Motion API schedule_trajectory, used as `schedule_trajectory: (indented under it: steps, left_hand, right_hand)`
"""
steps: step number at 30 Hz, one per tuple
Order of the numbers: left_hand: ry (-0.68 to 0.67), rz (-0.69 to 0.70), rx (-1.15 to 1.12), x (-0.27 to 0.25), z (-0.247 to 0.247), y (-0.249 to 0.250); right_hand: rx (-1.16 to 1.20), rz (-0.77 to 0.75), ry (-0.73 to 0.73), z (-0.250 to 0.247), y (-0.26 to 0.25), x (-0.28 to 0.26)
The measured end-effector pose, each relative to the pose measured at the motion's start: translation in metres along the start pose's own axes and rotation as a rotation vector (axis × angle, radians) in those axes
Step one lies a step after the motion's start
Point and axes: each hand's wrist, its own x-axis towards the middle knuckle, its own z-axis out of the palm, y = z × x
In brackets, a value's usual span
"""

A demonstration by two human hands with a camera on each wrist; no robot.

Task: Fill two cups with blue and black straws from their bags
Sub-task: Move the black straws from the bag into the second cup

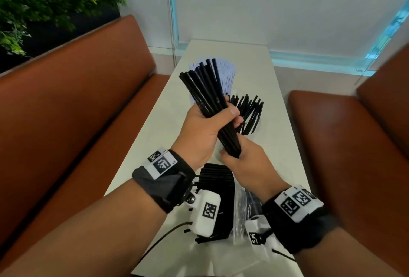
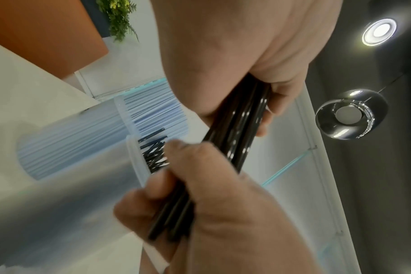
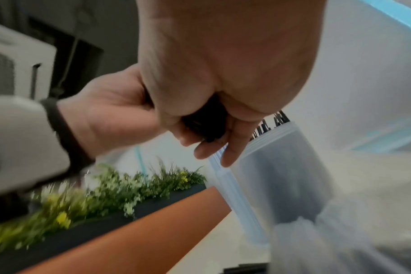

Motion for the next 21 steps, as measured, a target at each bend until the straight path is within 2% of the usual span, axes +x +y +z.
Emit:
schedule_trajectory:
  steps: [3, 6, 8, 10, 12, 15, 19, 21]
  left_hand:
    - [-0.003, 0.025, -0.036, 0.006, 0.001, 0.007]
    - [0.004, 0.09, 0.084, 0.016, 0.003, 0.014]
    - [0.091, 0.203, 0.109, 0.034, 0.0, 0.026]
    - [0.191, 0.318, 0.08, 0.058, -0.005, 0.038]
    - [0.257, 0.376, 0.064, 0.075, -0.003, 0.039]
    - [0.271, 0.33, 0.194, 0.086, 0.007, 0.013]
    - [0.254, 0.152, 0.423, 0.091, 0.001, -0.027]
    - [0.272, 0.107, 0.533, 0.094, -0.007, -0.04]
  right_hand:
    - [-0.106, 0.042, -0.002, -0.002, 0.001, 0.001]
    - [-0.23, 0.004, -0.05, -0.008, 0.004, 0.01]
    - [-0.398, -0.028, -0.084, -0.02, 0.01, 0.021]
    - [-0.597, 0.017, -0.093, -0.031, 0.02, 0.034]
    - [-0.759, 0.071, -0.144, -0.035, 0.029, 0.046]
    - [-0.838, 0.085, -0.263, -0.028, 0.039, 0.061]
    - [-0.81, 0.022, -0.295, -0.025, 0.048, 0.072]
    - [-0.77, -0.005, -0.301, -0.024, 0.054, 0.075]
